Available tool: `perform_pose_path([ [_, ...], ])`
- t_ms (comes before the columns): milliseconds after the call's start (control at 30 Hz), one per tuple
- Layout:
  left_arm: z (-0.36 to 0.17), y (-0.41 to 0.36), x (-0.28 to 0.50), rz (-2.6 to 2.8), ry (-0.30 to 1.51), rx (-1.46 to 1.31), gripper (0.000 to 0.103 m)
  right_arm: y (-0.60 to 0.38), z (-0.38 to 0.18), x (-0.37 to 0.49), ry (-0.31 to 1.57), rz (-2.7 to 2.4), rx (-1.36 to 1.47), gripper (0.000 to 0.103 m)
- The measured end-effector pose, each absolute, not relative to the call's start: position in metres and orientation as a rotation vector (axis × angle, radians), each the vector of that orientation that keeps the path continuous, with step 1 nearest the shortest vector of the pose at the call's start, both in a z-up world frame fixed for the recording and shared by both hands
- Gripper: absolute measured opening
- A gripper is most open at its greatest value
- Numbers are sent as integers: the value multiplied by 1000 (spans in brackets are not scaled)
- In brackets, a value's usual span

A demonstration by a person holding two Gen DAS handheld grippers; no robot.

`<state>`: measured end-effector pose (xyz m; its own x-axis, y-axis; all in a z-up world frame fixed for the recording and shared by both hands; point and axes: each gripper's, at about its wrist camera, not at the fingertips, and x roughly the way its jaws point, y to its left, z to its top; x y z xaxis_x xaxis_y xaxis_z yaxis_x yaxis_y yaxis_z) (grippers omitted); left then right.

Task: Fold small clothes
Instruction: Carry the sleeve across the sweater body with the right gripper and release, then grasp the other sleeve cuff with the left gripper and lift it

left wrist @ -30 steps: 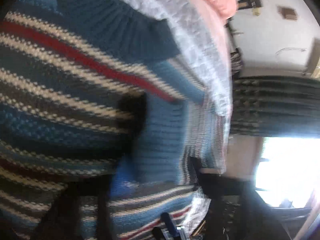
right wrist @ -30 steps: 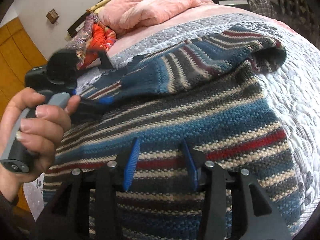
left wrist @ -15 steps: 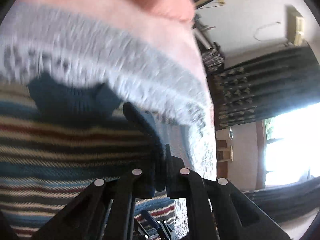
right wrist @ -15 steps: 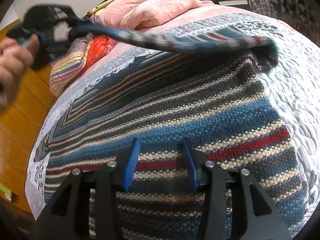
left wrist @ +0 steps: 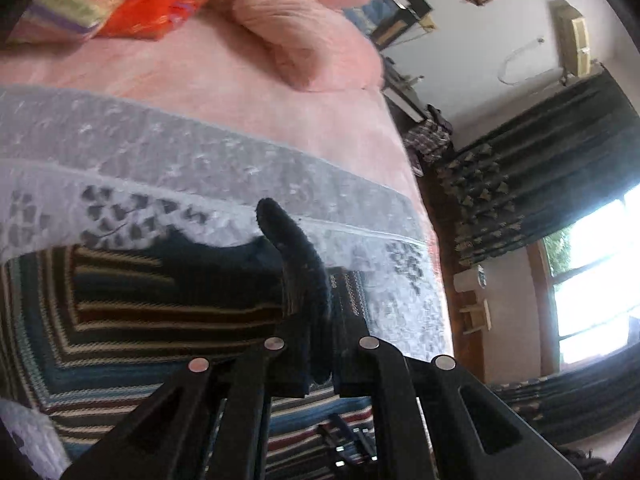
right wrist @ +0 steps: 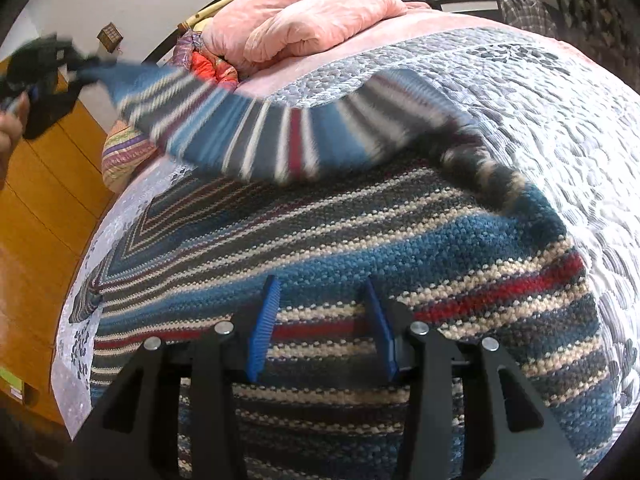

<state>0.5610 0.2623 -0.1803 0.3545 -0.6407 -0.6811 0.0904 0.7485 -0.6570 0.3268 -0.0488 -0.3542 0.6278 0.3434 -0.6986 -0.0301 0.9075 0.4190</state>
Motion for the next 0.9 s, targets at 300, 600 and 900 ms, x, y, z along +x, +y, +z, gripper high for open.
perform_pose_path([
  [300,-281,332,550,-349,1242,-625,7,-48,-354,328,870,222,383,44],
  [600,-360,355,545,-158,1381,-532,21,-46,-355,329,871,224,373,44],
  [900,-318,316,522,-302,1205,-548,46,-44,-355,328,863,227,370,44],
])
